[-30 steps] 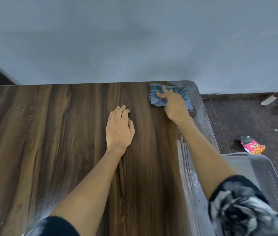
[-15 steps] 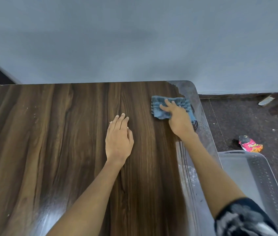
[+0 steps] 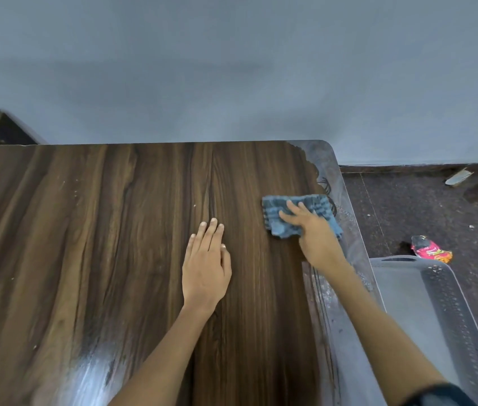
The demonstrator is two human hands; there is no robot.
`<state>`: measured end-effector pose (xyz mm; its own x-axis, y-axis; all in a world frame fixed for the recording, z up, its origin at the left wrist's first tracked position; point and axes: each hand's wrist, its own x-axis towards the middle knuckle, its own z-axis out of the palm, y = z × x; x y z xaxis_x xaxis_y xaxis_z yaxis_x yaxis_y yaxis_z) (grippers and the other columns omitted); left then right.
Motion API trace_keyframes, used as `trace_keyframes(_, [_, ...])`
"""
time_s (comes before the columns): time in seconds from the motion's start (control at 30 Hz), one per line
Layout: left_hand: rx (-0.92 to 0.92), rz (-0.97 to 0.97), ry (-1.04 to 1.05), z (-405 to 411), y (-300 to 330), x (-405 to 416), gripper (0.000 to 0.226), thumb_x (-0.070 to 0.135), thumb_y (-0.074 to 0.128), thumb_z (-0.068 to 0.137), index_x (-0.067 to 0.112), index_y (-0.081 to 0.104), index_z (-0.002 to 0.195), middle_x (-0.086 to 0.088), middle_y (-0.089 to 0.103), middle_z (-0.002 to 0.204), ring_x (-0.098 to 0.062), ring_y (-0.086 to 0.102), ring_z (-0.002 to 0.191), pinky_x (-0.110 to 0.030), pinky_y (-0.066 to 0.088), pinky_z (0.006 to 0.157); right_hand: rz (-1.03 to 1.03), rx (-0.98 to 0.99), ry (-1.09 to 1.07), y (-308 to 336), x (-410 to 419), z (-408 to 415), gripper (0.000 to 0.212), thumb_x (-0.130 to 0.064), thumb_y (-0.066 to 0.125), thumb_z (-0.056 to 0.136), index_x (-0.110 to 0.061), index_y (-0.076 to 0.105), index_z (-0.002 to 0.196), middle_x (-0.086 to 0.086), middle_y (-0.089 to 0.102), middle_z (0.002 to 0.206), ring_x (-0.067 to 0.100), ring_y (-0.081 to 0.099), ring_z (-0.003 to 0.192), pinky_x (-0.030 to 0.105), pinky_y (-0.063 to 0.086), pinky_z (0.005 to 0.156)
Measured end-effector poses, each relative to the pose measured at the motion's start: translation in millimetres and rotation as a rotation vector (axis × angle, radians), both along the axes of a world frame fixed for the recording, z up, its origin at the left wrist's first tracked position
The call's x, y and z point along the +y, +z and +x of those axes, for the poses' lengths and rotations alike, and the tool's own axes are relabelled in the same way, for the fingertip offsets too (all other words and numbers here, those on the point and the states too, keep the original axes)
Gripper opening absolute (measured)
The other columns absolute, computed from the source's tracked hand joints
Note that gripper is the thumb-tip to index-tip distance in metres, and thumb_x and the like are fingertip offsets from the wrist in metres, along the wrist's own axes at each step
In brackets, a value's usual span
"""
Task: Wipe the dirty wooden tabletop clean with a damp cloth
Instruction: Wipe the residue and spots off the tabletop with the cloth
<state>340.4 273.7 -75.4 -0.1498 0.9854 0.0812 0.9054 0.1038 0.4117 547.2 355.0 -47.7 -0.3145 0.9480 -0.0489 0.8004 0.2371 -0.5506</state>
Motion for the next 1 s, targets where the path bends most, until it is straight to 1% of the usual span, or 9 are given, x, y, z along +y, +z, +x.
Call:
trace_keyframes(0.17, [-0.003, -0.026, -0.002, 2.7, 1.7, -23.2, 0.045, 0.024, 0.028, 0.096, 0.012, 0.042, 0.138, -0.001, 0.038, 0.146, -0.016, 0.026, 0.139, -0.032, 0.014, 0.115, -0.030, -0.072, -0.049, -7.5, -7.9, -48.3, 0.067, 0.016, 0.036, 0.082, -0.024, 0.040, 0.136, -0.002, 0.020, 0.153, 0.024, 0.008, 0.143, 0.046, 0.008, 0.117])
trace_keyframes(0.33, [0.015, -0.039, -0.019, 1.3, -0.2, -42.9, 0.052, 0.030, 0.021, 0.093, 0.011, 0.042, 0.137, -0.002, 0.039, 0.146, -0.016, 0.027, 0.139, -0.033, 0.019, 0.114, -0.039, 0.088, 0.254, -8.7, -91.0, -29.0, 0.060, 0.018, 0.040, 0.080, -0.014, 0.049, 0.129, -0.001, 0.032, 0.145, 0.009, 0.009, 0.134, 0.022, -0.003, 0.113])
trace_keyframes(0.43, [0.014, -0.040, -0.016, 1.4, 0.5, -54.5, 0.052, 0.031, 0.020, 0.094, 0.013, 0.042, 0.137, -0.001, 0.039, 0.146, -0.016, 0.026, 0.139, -0.031, 0.016, 0.114, -0.030, 0.063, 0.159, -3.4, -87.4, 3.1, 0.066, 0.021, 0.041, 0.074, -0.017, 0.051, 0.127, -0.011, 0.034, 0.139, 0.007, 0.019, 0.136, 0.020, 0.003, 0.114])
trace_keyframes(0.53, [0.021, -0.047, -0.016, 1.3, 0.6, -65.8, 0.055, 0.033, 0.016, 0.093, 0.013, 0.042, 0.137, -0.001, 0.039, 0.145, -0.014, 0.025, 0.139, -0.032, 0.015, 0.114, -0.048, 0.027, 0.010, 2.3, -54.7, 1.0, 0.060, 0.019, 0.040, 0.078, -0.015, 0.053, 0.126, 0.000, 0.037, 0.144, 0.019, 0.023, 0.139, 0.025, 0.008, 0.115])
trace_keyframes(0.63, [0.010, -0.052, -0.012, 1.6, 2.0, -76.5, 0.054, 0.032, 0.018, 0.093, 0.013, 0.042, 0.137, -0.001, 0.039, 0.145, -0.014, 0.026, 0.138, -0.031, 0.014, 0.113, -0.031, 0.009, -0.111, 4.7, -50.1, -37.3, 0.053, 0.013, 0.038, 0.084, -0.015, 0.051, 0.128, 0.002, 0.032, 0.148, 0.021, 0.019, 0.141, 0.028, 0.002, 0.114])
trace_keyframes(0.73, [0.001, -0.052, -0.019, 1.5, 2.1, -84.8, 0.054, 0.031, 0.020, 0.092, 0.011, 0.043, 0.137, -0.003, 0.040, 0.145, -0.016, 0.028, 0.138, -0.032, 0.019, 0.113, -0.064, 0.036, 0.061, -2.8, -93.3, -58.1, 0.054, 0.009, 0.038, 0.087, -0.020, 0.046, 0.132, -0.005, 0.024, 0.149, 0.013, 0.007, 0.139, 0.040, 0.002, 0.118])
trace_keyframes(0.8, [-0.023, -0.044, -0.010, 0.9, 2.4, -90.2, 0.053, 0.029, 0.022, 0.092, 0.008, 0.047, 0.133, -0.004, 0.043, 0.143, -0.018, 0.031, 0.137, -0.033, 0.021, 0.113, -0.117, 0.079, 0.240, -10.6, -129.7, -46.9, 0.058, 0.013, 0.038, 0.084, -0.016, 0.044, 0.134, -0.007, 0.021, 0.147, 0.006, 0.002, 0.134, 0.032, -0.001, 0.118])
trace_keyframes(0.9, [-0.035, -0.039, -0.011, 0.4, 3.6, -97.7, 0.046, 0.025, 0.027, 0.093, 0.010, 0.050, 0.130, -0.003, 0.042, 0.144, -0.017, 0.030, 0.138, -0.032, 0.020, 0.113, -0.074, 0.127, 0.213, -12.8, -153.3, -4.9, 0.064, 0.019, 0.041, 0.074, -0.016, 0.053, 0.126, -0.012, 0.033, 0.139, 0.005, 0.017, 0.135, 0.019, 0.000, 0.114])
trace_keyframes(1.0, [-0.027, -0.033, -0.020, -0.4, 4.4, -106.3, 0.053, 0.030, 0.018, 0.093, 0.011, 0.049, 0.132, -0.002, 0.041, 0.144, -0.016, 0.029, 0.138, -0.032, 0.020, 0.114, -0.067, 0.110, 0.068, -4.2, -129.2, 17.9, 0.063, 0.022, 0.040, 0.073, -0.013, 0.057, 0.122, -0.007, 0.037, 0.139, 0.014, 0.024, 0.137, 0.023, 0.007, 0.113])
